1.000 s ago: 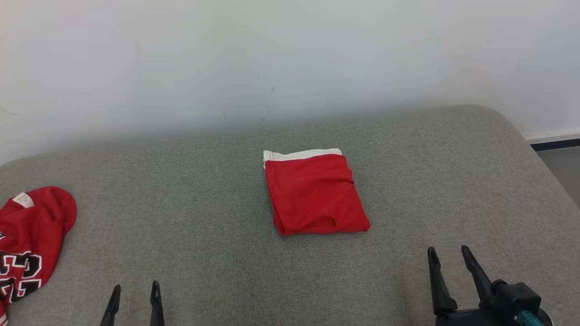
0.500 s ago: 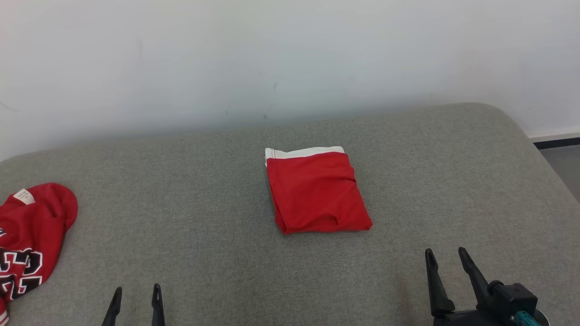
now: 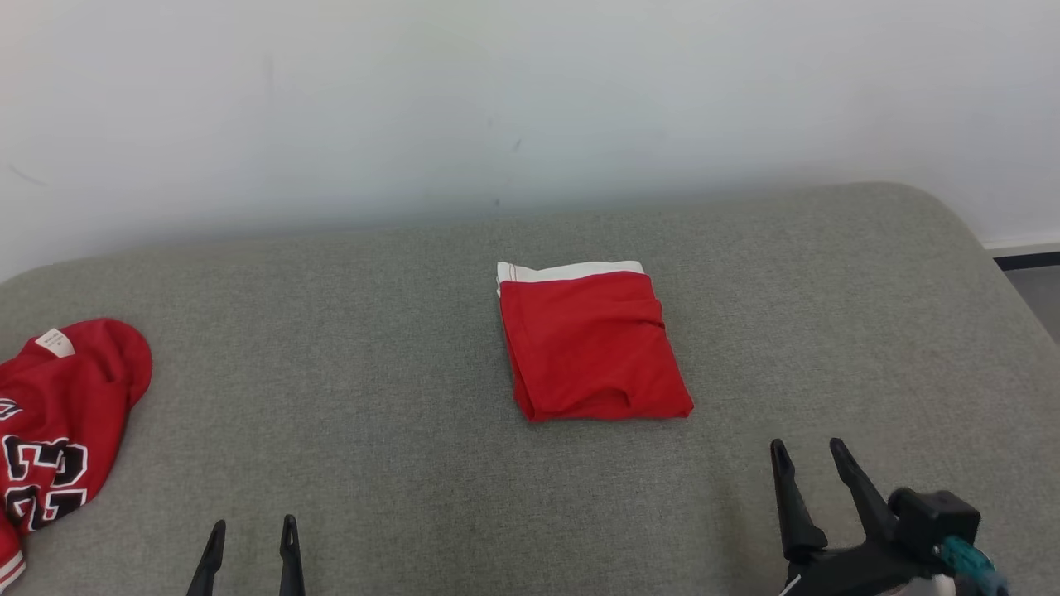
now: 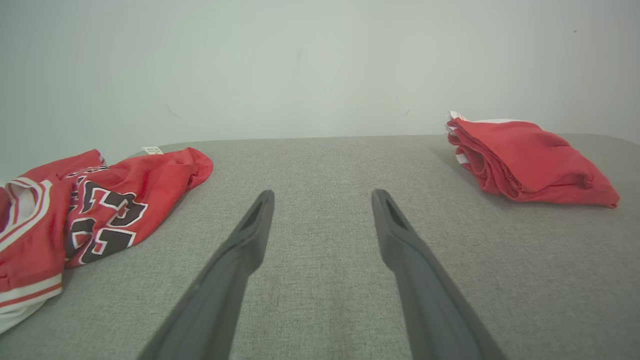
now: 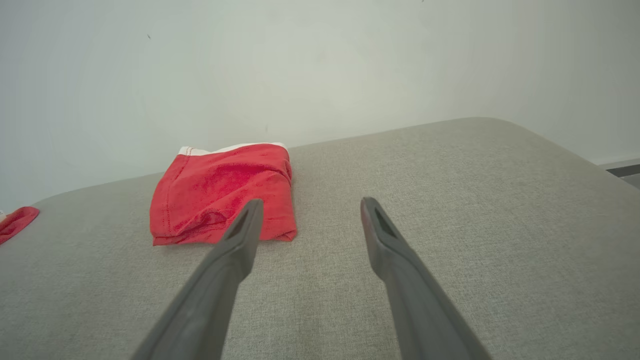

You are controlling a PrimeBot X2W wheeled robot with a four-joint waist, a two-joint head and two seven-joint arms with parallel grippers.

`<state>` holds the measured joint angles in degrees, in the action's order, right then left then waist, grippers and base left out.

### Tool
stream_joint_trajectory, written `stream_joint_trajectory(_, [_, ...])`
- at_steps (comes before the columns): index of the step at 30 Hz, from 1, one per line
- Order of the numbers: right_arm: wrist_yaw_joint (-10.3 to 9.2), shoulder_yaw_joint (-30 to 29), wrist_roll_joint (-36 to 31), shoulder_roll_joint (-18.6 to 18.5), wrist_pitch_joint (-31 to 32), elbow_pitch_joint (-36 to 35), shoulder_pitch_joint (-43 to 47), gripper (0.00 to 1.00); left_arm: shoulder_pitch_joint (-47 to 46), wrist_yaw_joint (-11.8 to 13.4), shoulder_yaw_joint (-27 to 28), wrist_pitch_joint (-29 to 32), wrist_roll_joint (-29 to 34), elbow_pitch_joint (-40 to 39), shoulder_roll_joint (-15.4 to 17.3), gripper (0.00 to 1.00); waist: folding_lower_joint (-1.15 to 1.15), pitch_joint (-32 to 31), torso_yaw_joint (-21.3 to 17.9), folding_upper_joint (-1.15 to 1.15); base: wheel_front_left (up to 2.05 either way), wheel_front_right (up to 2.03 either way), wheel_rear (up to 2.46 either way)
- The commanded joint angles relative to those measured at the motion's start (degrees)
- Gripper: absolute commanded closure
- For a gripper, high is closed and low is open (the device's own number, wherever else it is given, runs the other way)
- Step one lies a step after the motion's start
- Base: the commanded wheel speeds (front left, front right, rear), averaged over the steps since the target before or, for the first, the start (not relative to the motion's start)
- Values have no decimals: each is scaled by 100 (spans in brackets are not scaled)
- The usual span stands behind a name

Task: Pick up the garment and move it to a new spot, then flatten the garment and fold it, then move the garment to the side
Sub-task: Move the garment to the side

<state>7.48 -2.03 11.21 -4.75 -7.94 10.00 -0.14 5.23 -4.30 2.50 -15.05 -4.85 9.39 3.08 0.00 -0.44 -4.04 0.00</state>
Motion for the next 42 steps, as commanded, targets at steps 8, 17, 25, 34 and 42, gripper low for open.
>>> stream_joint_trajectory(8, [5,384,641,-830,2954,-339,-991,0,-200,-30,-103,-18,31,-149,-16,0,0,352,249,0,0,0,0])
stream_joint_trajectory(17, [5,-173,942,-954,4844,449,-2581,0,-460,-100,-363,-18,-31,-98,-19,0,0,837,874,0,0,0,0])
stream_joint_trajectory(25, [5,-674,275,-865,5155,1641,-3519,0,-560,-70,-537,-18,-103,-153,-23,0,0,1114,1441,0,0,0,0])
stream_joint_trajectory(34, [5,-1111,-365,-742,5106,2600,-3938,0,-694,-23,-731,-18,-172,-225,-23,0,0,1448,1777,0,0,0,0])
stream_joint_trajectory(42, [5,-1041,-405,-490,4962,3114,-4129,100,-812,13,-749,-18,-141,-229,-24,0,0,1647,1661,0,0,0,0])
